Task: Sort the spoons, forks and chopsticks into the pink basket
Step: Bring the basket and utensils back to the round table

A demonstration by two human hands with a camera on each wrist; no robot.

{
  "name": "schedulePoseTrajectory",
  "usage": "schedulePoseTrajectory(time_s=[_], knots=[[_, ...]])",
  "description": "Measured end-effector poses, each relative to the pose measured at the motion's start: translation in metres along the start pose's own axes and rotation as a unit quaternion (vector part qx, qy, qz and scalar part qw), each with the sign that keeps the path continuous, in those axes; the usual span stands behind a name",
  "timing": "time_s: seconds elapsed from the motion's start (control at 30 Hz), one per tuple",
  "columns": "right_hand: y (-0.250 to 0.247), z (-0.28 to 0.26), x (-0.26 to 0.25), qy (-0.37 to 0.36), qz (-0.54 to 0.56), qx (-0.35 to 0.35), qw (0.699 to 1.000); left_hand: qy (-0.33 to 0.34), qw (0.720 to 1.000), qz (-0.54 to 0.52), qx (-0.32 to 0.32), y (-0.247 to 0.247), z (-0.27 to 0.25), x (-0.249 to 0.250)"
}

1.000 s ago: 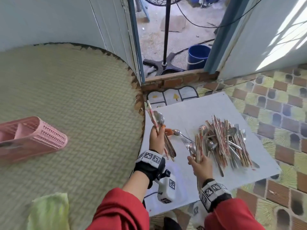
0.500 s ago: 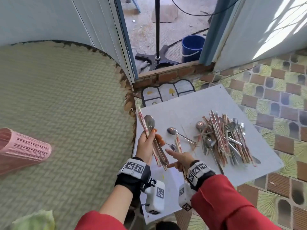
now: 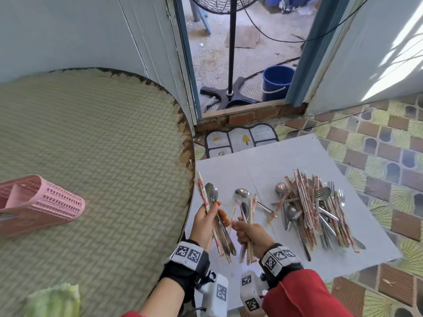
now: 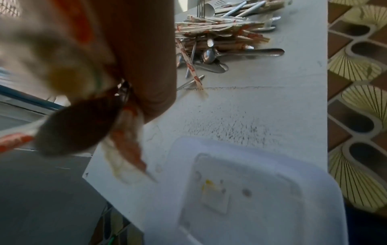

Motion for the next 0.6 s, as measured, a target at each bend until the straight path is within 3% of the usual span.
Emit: schedulePoseTrajectory(time_s=[0.23, 0.3, 0.47, 0.6], knots=[[0.021, -0.032, -0.011, -0.048, 0.124, -0.012, 0.991, -0.024, 0.998, -0.042, 0.026, -0.005, -0.026, -0.007], [0.031, -0.046, -0.020, -0.079, 0.092, -0.018, 0.992, -0.023, 0.997, -0.069, 0.022, -0.007, -0.036, -0.001], [0.032, -0.062, -0.035, -0.138, 0.043, 0.091, 0.985, 0.001, 0.994, -0.096, 0.050, -0.019, -0.057, 0.021], [0.051, -0.082, -0.044, -0.173, -0.040, 0.092, 0.980, 0.031, 0.996, -0.059, 0.055, -0.045, -0.071, 0.046]])
Point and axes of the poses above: each hand's wrist, its own z-axis towards the middle knuckle, its own y-axis out of the palm, x = y × z, the point moved 6 cm from there along z, towards the middle knuckle, and after that the axes turned 14 degrees about -z, right-handed, at the moved point
